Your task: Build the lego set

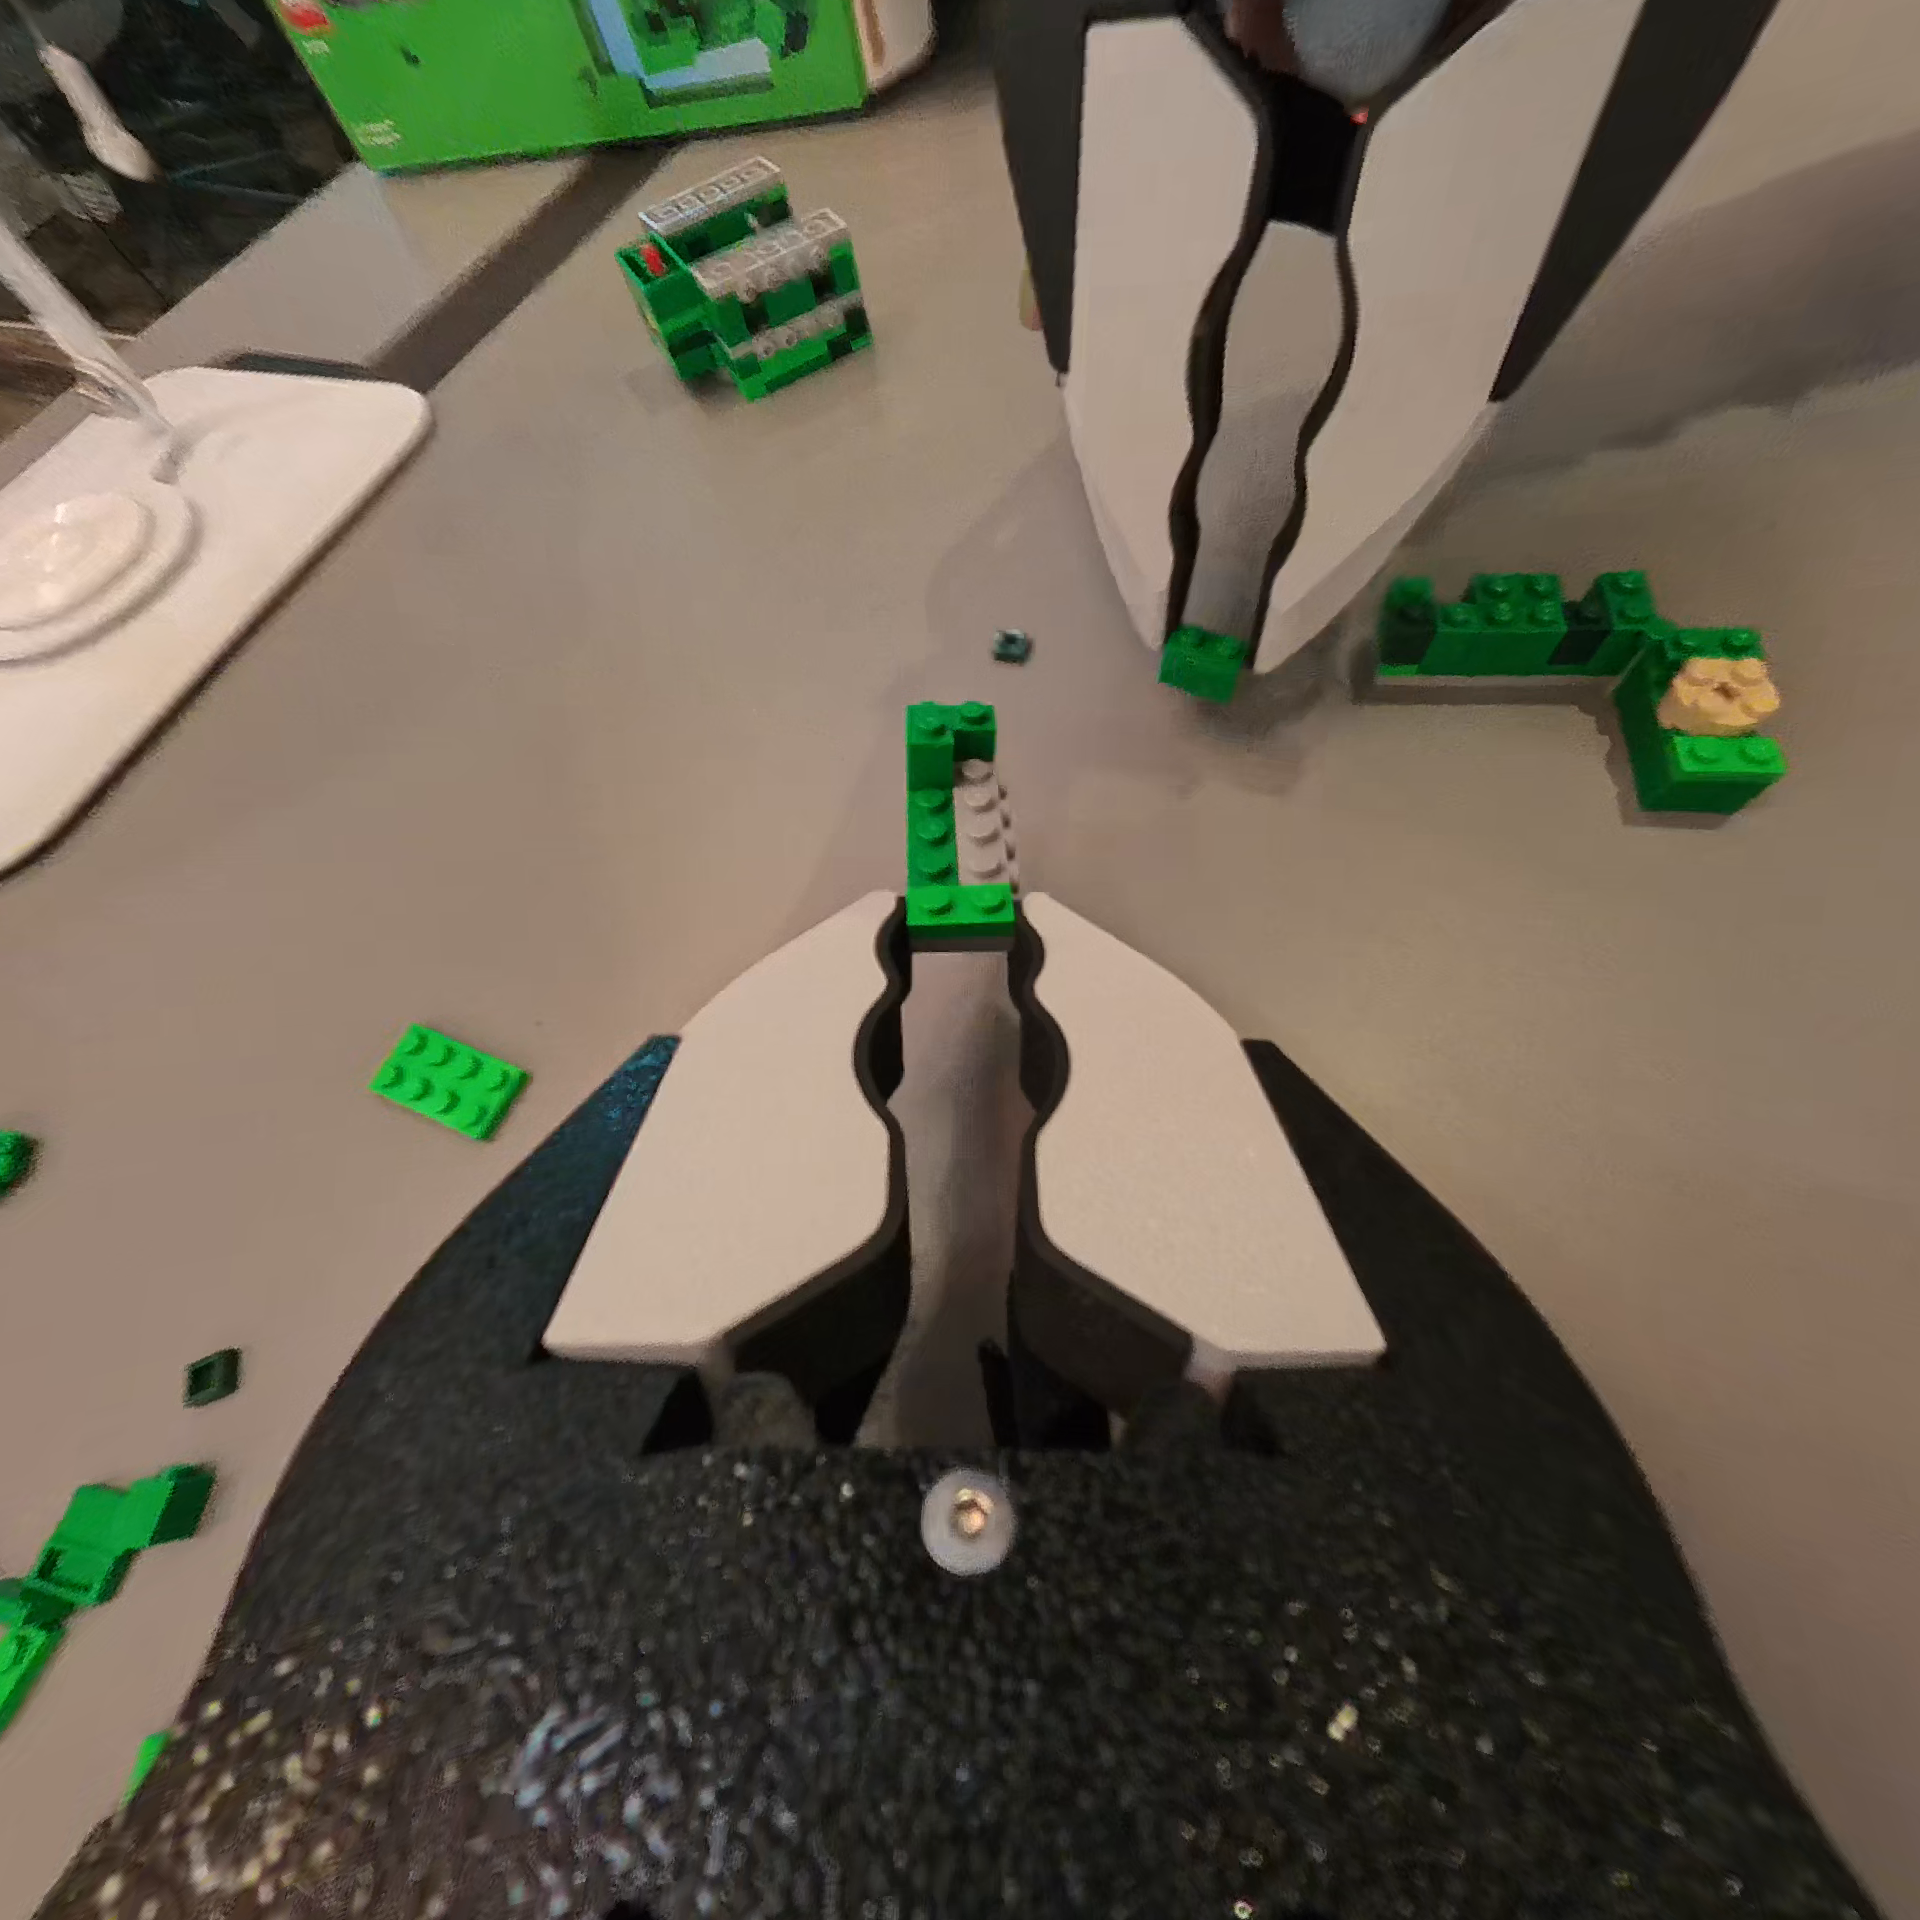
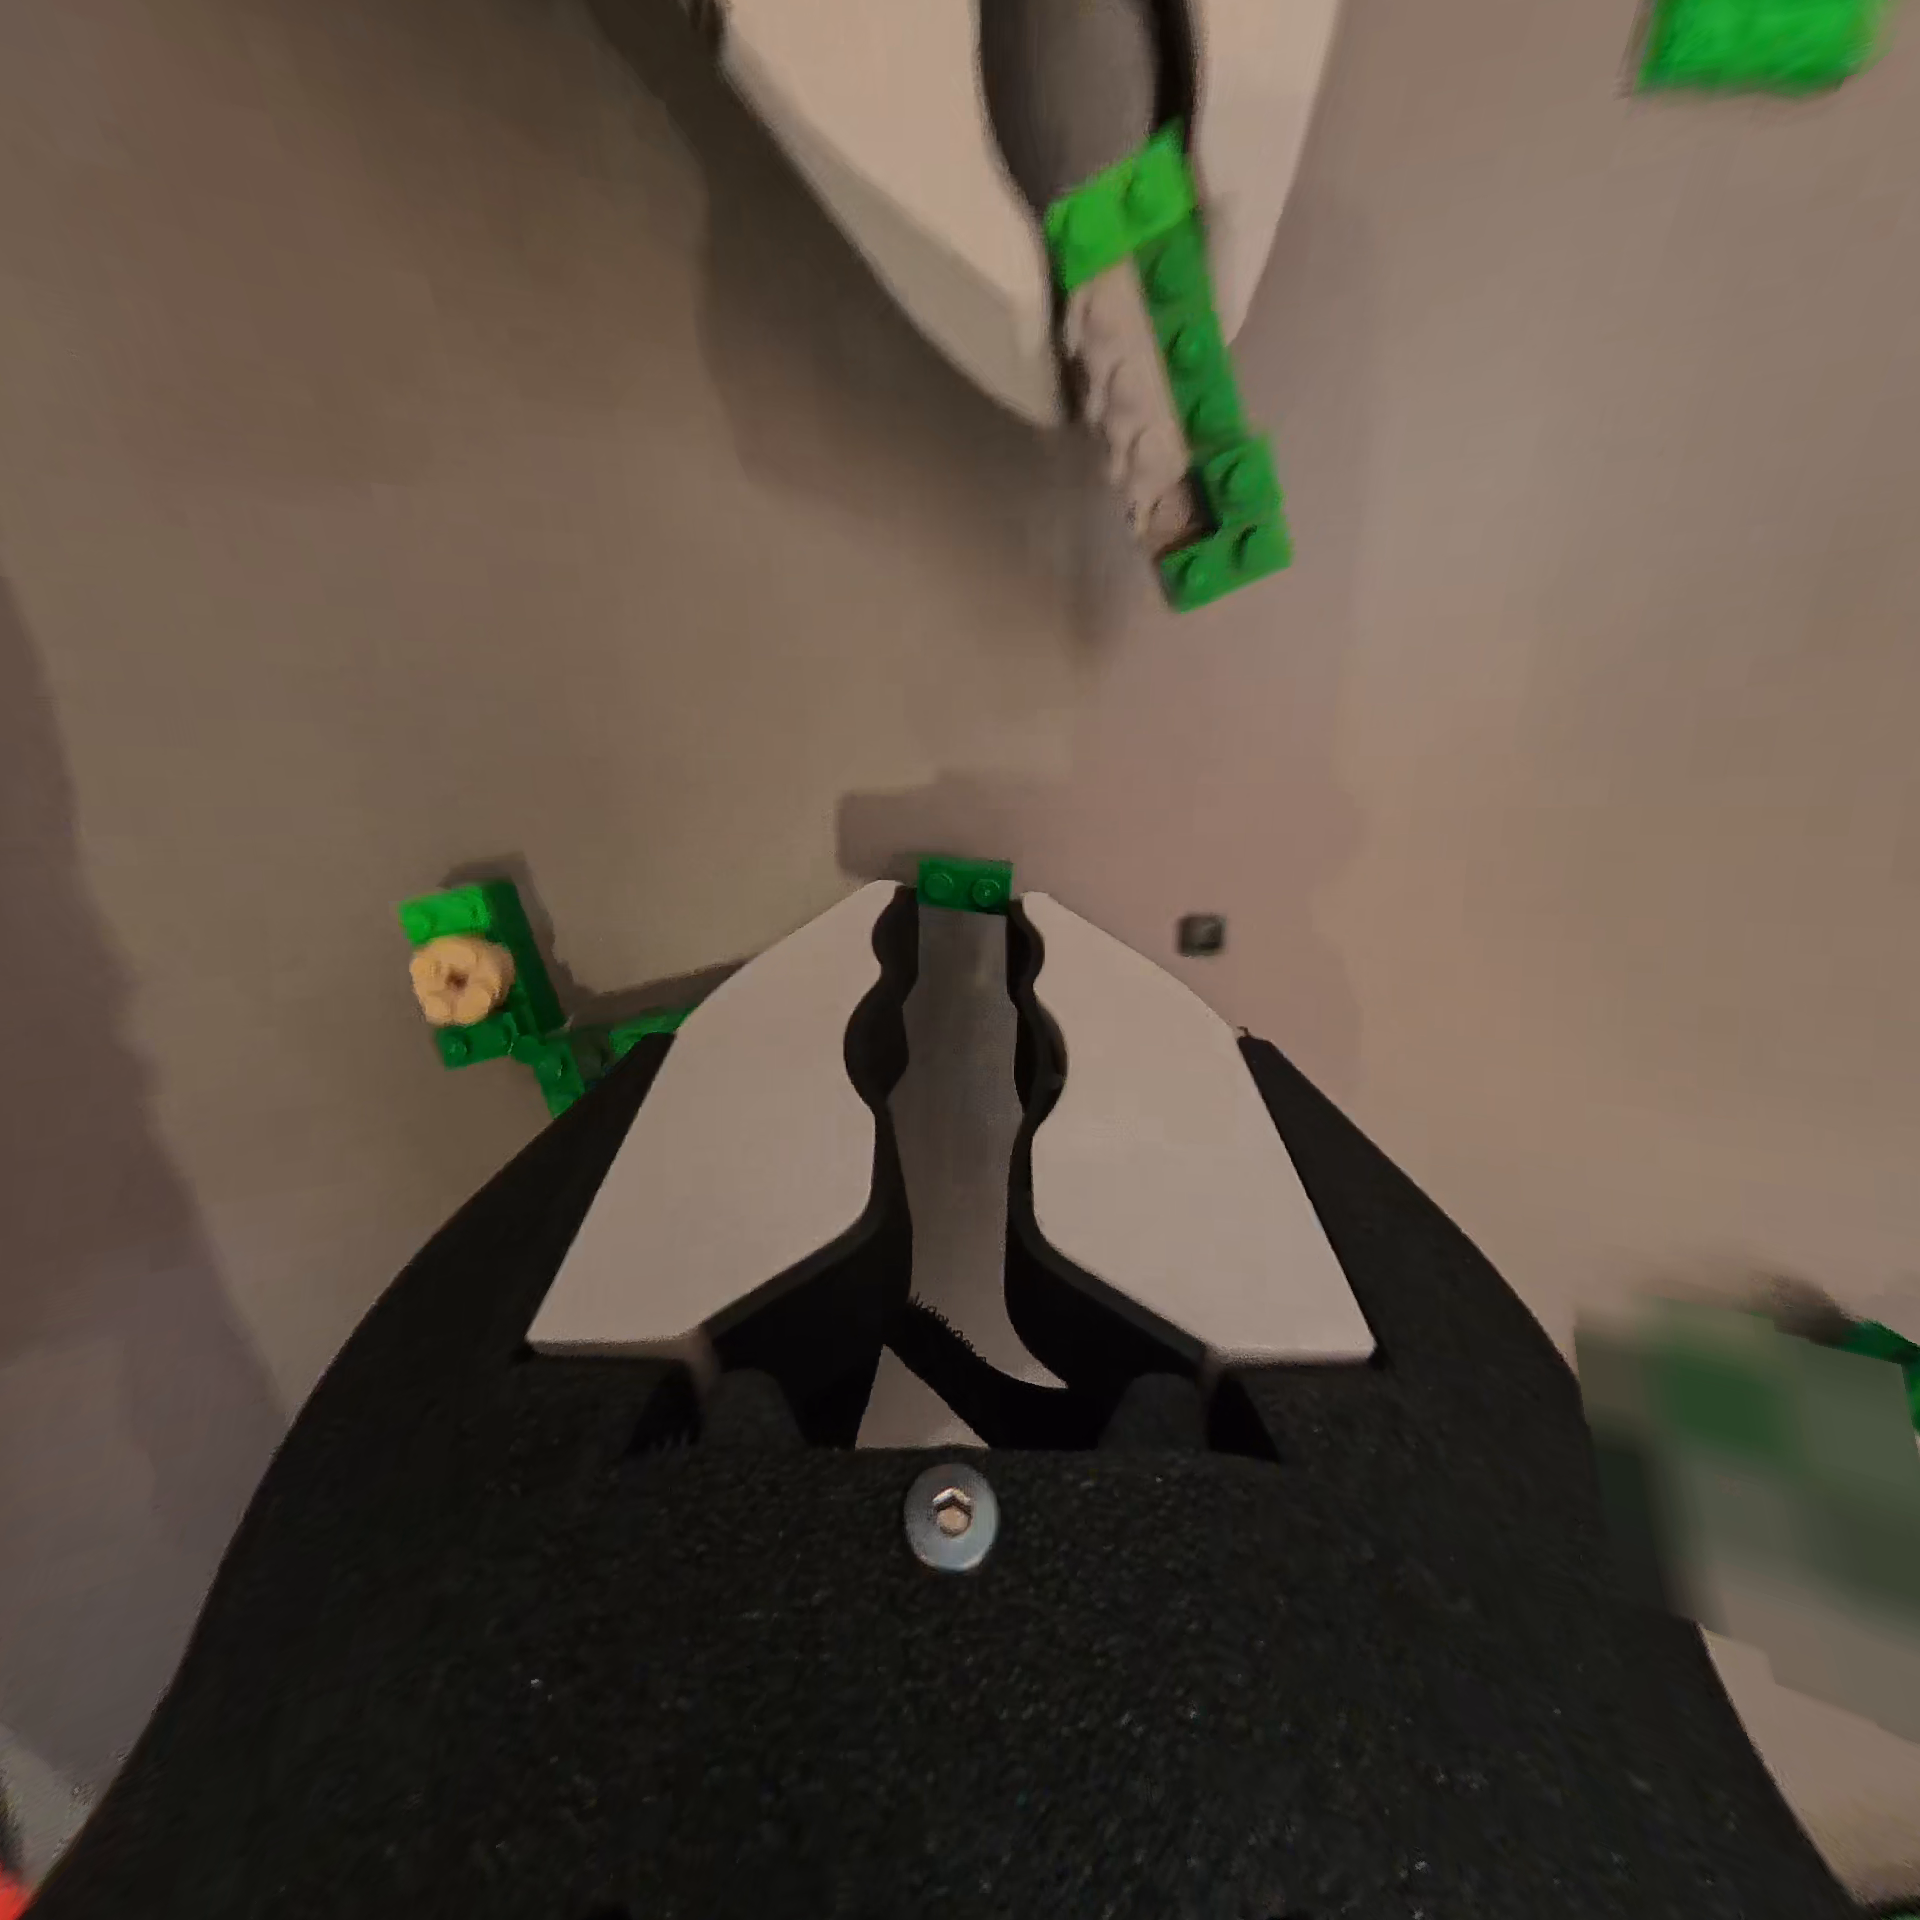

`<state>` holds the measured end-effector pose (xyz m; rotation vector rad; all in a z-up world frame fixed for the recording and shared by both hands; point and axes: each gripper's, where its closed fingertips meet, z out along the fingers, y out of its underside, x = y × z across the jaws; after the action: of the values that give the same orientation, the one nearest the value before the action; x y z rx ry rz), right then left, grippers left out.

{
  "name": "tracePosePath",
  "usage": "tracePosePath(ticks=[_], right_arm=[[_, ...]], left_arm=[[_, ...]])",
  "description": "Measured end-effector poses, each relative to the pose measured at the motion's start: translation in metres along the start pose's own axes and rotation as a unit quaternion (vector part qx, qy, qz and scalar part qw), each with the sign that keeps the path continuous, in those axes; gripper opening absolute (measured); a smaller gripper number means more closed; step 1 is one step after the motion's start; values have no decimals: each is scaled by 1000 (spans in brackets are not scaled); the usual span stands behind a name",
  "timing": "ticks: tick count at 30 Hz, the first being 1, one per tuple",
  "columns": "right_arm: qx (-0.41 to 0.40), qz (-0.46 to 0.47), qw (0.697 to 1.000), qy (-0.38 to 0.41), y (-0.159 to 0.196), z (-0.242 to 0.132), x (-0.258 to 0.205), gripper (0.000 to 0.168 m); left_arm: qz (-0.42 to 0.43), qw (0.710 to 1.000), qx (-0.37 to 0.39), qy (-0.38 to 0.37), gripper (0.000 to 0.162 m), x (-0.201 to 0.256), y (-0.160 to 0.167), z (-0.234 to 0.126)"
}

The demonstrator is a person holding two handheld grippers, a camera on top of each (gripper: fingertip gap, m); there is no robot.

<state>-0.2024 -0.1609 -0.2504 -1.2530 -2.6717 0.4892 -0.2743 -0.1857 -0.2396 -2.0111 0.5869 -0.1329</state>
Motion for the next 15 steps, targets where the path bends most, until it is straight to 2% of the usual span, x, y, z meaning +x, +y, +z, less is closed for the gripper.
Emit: tracePosePath(ticks=[2, 5, 7, 10, 13, 15], right_arm=[[76, 25, 996, 48, -28, -16, 13, 15], [212, 90, 968, 100, -71, -44, 26, 15], [255, 128, 951, 115, -86, -52, 30, 15], [250, 136, 949, 136, -92, -51, 34, 15], [201, 92, 969, 112, -89, -38, 23, 15], [156, 64, 977, 133, -81, -34, 26, 15]], left_arm=[[-10, 998, 26, -50, 17, -9, -9, -1], [18, 992, 34, -124, 17, -16, -19, -2], [40, 987, 38, -150, 17, -15, -24, -3], [27, 989, 35, -139, 17, -13, -23, 0], [9, 993, 41, -108, 17, -9, -22, 2], [9, 996, 43, -79, 17, -3, -21, 4]])
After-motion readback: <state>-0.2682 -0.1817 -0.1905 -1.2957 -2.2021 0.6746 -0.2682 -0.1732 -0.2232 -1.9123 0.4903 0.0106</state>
